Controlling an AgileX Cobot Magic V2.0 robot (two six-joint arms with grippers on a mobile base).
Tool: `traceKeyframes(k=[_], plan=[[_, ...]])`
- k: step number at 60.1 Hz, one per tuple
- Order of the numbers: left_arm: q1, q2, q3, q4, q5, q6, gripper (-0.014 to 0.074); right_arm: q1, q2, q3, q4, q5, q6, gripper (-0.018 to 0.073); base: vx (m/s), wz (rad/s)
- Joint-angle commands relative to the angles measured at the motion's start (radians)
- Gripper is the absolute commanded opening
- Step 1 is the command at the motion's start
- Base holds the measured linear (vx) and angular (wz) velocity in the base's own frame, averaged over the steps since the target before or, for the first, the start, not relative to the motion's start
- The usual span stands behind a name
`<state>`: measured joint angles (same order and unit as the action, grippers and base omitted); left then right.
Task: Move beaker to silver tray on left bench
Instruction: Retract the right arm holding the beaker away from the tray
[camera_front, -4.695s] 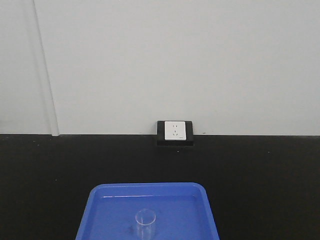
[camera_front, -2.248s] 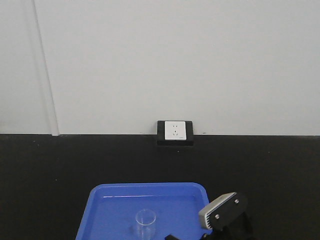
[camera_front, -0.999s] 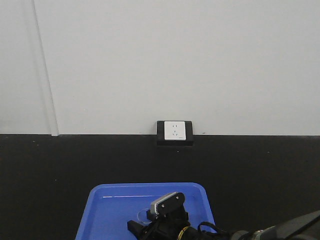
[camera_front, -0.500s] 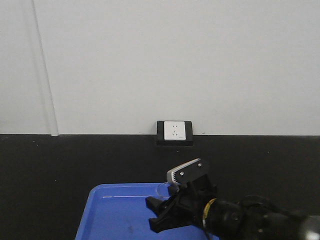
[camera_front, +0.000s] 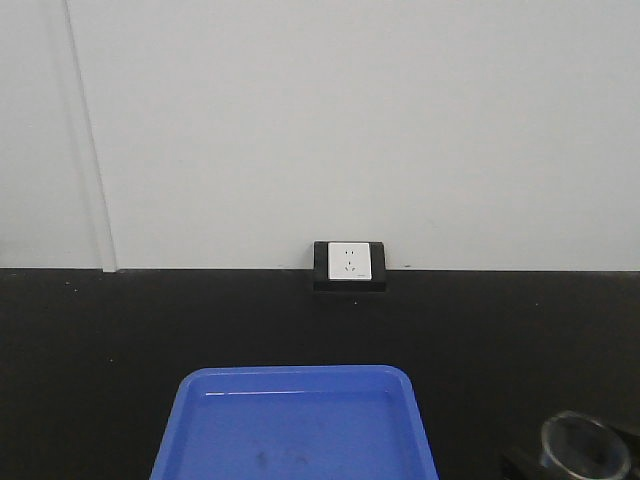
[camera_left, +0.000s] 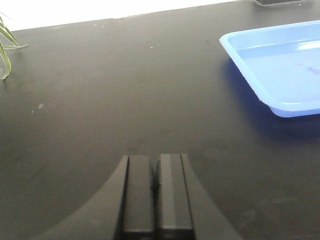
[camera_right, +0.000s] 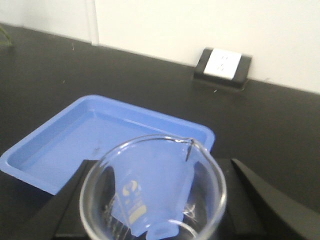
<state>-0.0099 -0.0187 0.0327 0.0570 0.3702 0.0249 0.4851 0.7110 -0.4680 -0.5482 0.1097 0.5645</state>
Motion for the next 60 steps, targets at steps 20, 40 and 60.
traceKeyframes(k=[20, 40, 60], plan=[[-0.006, -0.008, 0.020, -0.003, -0.076, -0.002, 0.0001, 0.000, -0.280, 0.005, -0.121, 0.067, -0.017, -0.0011, 0.00, 0.00], [-0.006, -0.008, 0.020, -0.003, -0.076, -0.002, 0.0001, 0.000, -0.285, 0.005, -0.119, 0.066, -0.017, -0.0011, 0.00, 0.00], [-0.006, -0.008, 0.020, -0.003, -0.076, -0.002, 0.0001, 0.000, -0.285, 0.005, -0.119, 0.066, -0.017, -0.0011, -0.01, 0.02]])
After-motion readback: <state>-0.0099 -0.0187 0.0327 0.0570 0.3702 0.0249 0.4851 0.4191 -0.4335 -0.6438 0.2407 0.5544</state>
